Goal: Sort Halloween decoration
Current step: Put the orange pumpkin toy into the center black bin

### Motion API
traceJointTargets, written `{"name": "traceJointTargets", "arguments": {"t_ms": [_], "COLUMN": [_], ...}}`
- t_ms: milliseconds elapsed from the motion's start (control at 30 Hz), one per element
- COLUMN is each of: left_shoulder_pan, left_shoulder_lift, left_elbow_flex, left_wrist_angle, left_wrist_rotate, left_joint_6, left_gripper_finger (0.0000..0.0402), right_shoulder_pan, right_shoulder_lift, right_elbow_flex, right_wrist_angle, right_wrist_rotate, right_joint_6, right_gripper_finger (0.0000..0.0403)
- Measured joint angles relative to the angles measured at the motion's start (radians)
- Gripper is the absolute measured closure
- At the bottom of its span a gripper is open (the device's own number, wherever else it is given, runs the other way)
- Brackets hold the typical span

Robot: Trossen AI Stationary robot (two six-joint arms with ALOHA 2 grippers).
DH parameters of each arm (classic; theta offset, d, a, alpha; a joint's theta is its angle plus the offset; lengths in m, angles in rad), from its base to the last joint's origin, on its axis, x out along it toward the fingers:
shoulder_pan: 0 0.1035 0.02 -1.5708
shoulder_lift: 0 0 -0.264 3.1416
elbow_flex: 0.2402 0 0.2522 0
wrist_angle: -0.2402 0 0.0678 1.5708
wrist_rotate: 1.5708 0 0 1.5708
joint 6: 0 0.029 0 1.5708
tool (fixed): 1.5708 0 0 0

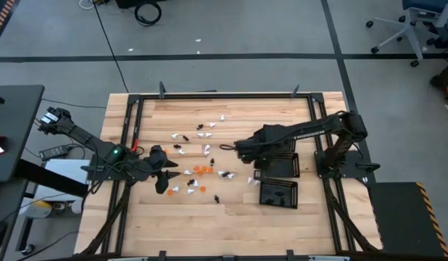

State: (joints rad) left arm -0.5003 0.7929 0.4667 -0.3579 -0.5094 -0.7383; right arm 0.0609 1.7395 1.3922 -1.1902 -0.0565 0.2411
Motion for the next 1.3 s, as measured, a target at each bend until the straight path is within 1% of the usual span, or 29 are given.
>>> {"name": "traceJointTargets", "arguments": {"t_ms": [100, 267, 333, 433, 567, 667, 800, 900, 933, 1033, 1133, 1233, 1300], "left_shoulder_pan": [0.000, 0.000, 0.000, 0.000, 0.000, 0.000, 0.000, 0.000, 0.000, -0.003, -0.003, -0.003, -0.003], "left_shoulder_lift": [0.000, 0.000, 0.000, 0.000, 0.000, 0.000, 0.000, 0.001, 0.005, 0.025, 0.056, 0.087, 0.104], "left_elbow_flex": [0.000, 0.000, 0.000, 0.000, 0.000, 0.000, 0.000, 0.000, 0.000, 0.000, 0.000, 0.000, 0.000], "left_wrist_angle": [0.013, 0.055, 0.072, 0.085, 0.092, 0.111, 0.123, 0.123, 0.123, 0.115, 0.112, 0.116, 0.114], "left_wrist_rotate": [-0.002, -0.003, -0.003, -0.002, -0.003, -0.002, -0.002, 0.027, 0.037, 0.065, 0.085, 0.086, 0.086], "left_joint_6": [0.001, 0.001, 0.001, 0.001, 0.001, 0.001, -0.004, -0.027, -0.032, -0.033, -0.033, -0.042, -0.067], "left_gripper_finger": [0.0209, 0.0209, 0.0209, 0.0209, 0.0209, 0.0209, 0.0209, 0.0209, 0.0209, 0.0209, 0.0209, 0.0209, 0.0209], "right_shoulder_pan": [-0.014, -0.038, -0.049, -0.058, -0.058, -0.055, -0.052, -0.034, -0.024, 0.013, 0.062, 0.107, 0.121], "right_shoulder_lift": [-0.021, -0.026, -0.024, -0.025, -0.025, -0.025, -0.025, -0.027, -0.027, -0.027, -0.012, 0.041, 0.096], "right_elbow_flex": [-0.079, -0.259, -0.306, -0.335, -0.329, -0.299, -0.222, -0.148, -0.131, -0.111, -0.121, -0.124, -0.110], "right_wrist_angle": [-0.006, 0.139, 0.178, 0.187, 0.188, 0.165, 0.117, 0.137, 0.175, 0.370, 0.602, 0.807, 0.890], "right_wrist_rotate": [-0.012, -0.006, -0.027, -0.044, -0.052, -0.052, -0.052, -0.029, -0.020, 0.003, 0.088, 0.184, 0.210], "right_joint_6": [0.021, 0.069, 0.095, 0.130, 0.129, 0.126, 0.162, 0.196, 0.204, 0.207, 0.162, 0.094, 0.083], "right_gripper_finger": [0.0300, 0.0299, 0.0293, 0.0269, 0.0231, 0.0214, 0.0210, 0.0215, 0.0216, 0.0218, 0.0218, 0.0217, 0.0215]}}
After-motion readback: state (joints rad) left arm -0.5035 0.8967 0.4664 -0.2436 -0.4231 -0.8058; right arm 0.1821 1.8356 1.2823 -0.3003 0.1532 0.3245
